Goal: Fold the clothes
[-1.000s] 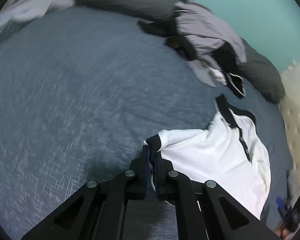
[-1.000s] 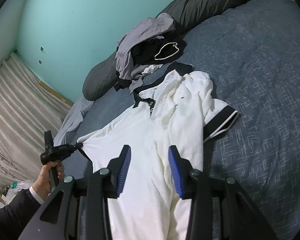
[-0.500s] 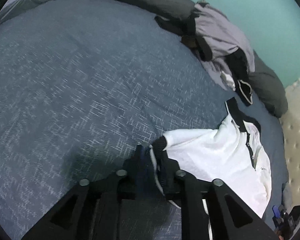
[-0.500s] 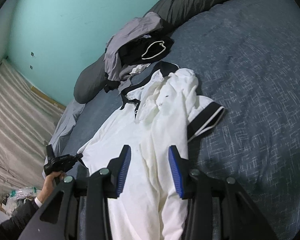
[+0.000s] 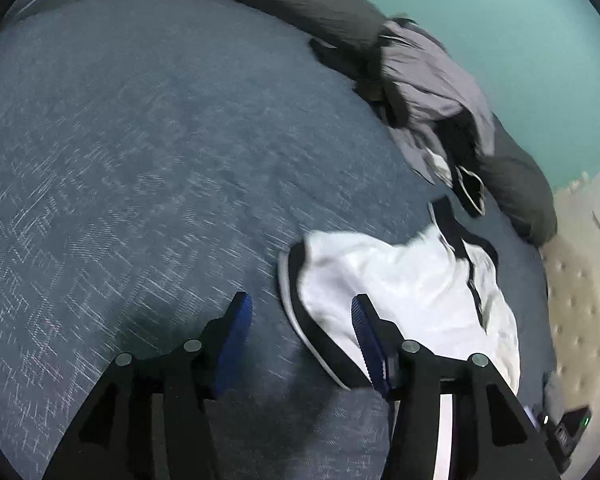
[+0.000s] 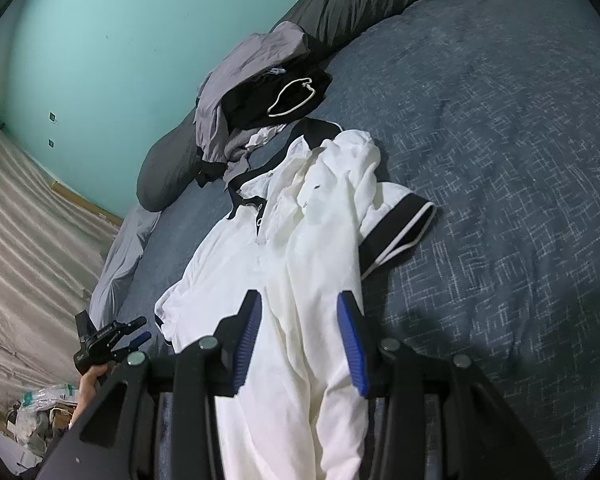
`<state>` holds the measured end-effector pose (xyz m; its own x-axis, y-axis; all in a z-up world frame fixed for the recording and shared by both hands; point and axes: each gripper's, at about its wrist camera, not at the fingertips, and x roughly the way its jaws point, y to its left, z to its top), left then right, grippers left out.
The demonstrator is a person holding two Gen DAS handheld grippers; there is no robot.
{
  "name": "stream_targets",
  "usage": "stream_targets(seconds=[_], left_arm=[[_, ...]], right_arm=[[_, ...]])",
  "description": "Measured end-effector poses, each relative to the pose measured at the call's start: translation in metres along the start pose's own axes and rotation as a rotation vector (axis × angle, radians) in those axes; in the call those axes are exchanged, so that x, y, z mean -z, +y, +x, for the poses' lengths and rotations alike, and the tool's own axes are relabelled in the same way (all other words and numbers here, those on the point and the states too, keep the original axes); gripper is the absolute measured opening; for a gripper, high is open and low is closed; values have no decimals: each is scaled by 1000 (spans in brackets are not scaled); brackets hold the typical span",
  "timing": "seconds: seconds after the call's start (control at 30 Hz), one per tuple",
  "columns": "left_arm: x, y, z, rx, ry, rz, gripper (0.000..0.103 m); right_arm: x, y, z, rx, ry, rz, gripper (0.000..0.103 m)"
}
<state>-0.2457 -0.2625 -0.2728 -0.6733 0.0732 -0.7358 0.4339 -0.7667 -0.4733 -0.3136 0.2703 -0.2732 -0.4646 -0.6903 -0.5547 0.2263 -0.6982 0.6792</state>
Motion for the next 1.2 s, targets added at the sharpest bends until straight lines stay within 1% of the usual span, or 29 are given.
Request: stream_targets(seconds=[0.07,0.13,0.3,0.37,0.4,0.43,0.47,0.5,0.57,0.67,0.77,0.9,1.2], left_arm=[[12,-14,-9,38,-14,25,56],[27,-27,-16,60,-28,45,56],[60,-50,-12,64,-31,89,56],[69,-60,-9,58,-20,127,56],[72,-65,-7,61,-12,147,56],[75,-71,-5,66,-13,164,56],[77,-76,-5,67,-26,186,56],[80,-79,-4,60,-33,204,56],[83,-82,0,50,-30,220,56],[87,-81,3,55,-17,220,56],[87,-82,6,40,-10,244,56],[84,-78,6,47,-8,226,56],[75,-68,-2,73,-31,183,56]], right_arm=[[0,-2,1,3,2,9,39],[-1,-5,1,8,1,31,40],[-5,-15,-2,58,-6,48,39],[-8,-20,-4,80,-8,51,40],[-9,-23,-5,89,-10,61,42],[-10,-28,-6,95,-12,85,52],[-11,-33,-8,99,-15,106,58],[-11,-37,-10,101,-19,124,58],[-12,-42,-8,103,-18,161,58],[-15,-47,-2,103,-10,214,58],[-18,-53,4,103,-2,268,58],[-22,-60,12,105,8,337,58],[-37,-76,29,146,21,452,57]])
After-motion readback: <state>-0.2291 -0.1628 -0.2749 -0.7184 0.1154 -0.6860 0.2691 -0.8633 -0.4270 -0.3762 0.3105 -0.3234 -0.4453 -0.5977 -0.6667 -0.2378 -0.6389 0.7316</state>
